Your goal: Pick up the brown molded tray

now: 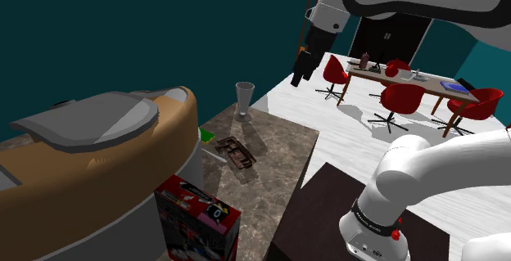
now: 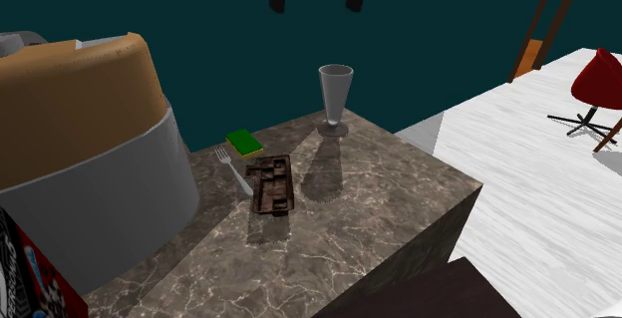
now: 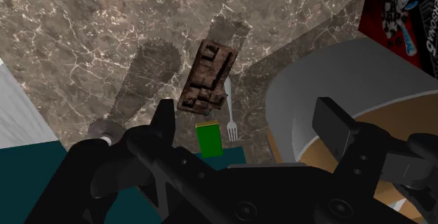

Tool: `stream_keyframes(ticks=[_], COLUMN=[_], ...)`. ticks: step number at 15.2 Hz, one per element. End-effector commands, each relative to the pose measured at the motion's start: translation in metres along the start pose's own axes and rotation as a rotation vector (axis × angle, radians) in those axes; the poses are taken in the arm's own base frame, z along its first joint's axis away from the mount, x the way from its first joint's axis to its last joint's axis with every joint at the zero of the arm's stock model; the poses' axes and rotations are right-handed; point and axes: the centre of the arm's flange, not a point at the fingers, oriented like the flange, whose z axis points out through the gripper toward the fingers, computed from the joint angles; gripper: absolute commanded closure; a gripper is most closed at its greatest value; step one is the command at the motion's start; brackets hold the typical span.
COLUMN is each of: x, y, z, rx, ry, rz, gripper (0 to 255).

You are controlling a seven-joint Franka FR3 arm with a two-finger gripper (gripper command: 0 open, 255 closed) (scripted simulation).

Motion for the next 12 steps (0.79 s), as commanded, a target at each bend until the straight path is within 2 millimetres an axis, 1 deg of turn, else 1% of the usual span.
stream_keyframes(ticks=[1, 12], x=[0.0, 0.036], y=[0.0, 0.063], z=[0.0, 0.135], rx=[0.0, 0.16], ry=[0.0, 0.032], rz=[0.0, 0.17], gripper=[0, 0])
